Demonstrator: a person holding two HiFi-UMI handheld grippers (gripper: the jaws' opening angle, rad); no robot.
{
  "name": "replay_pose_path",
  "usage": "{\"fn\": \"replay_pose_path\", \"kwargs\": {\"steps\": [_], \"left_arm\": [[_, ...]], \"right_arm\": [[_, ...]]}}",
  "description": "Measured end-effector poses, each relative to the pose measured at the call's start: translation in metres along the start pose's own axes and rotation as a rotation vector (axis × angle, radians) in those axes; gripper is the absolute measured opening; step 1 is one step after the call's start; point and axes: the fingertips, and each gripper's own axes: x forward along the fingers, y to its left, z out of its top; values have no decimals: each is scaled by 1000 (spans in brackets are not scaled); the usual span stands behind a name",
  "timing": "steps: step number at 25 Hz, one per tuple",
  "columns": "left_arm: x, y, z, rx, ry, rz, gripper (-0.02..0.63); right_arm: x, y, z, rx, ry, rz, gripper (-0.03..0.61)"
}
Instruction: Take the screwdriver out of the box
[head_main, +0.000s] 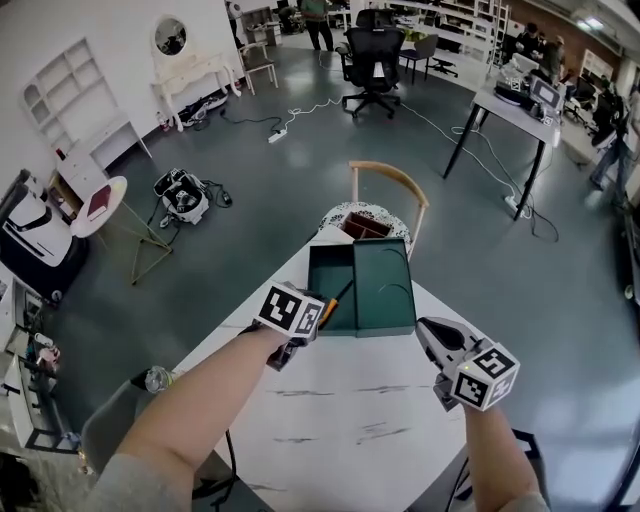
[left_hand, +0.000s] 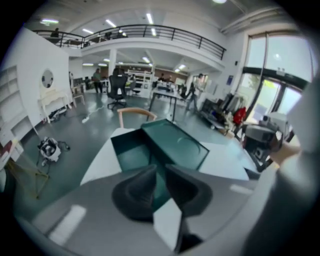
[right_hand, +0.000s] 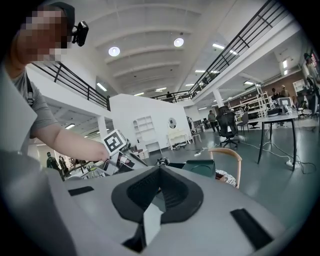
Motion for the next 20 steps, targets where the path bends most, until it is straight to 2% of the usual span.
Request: {"fn": "replay_pose_path", "kwargs": {"steps": [3,7,11,15,20], "left_arm": [[31,7,-1,-1,88,-23,82],[67,8,-7,-73,232,-100,138],[87,19,-18,-23,363,-58,163],[99,26,-24,31,423,-15,166],[109,24,-30,44,467,-13,166]], "right_arm": [[13,-12,-1,-2,1,3,6],[19,-29,-6,10,-1,1,6],[20,-43,-14,26,3,-13,6],[18,-53,-21,42,2,-20,6],[16,-58,-26,55,-4,-26,6]]}}
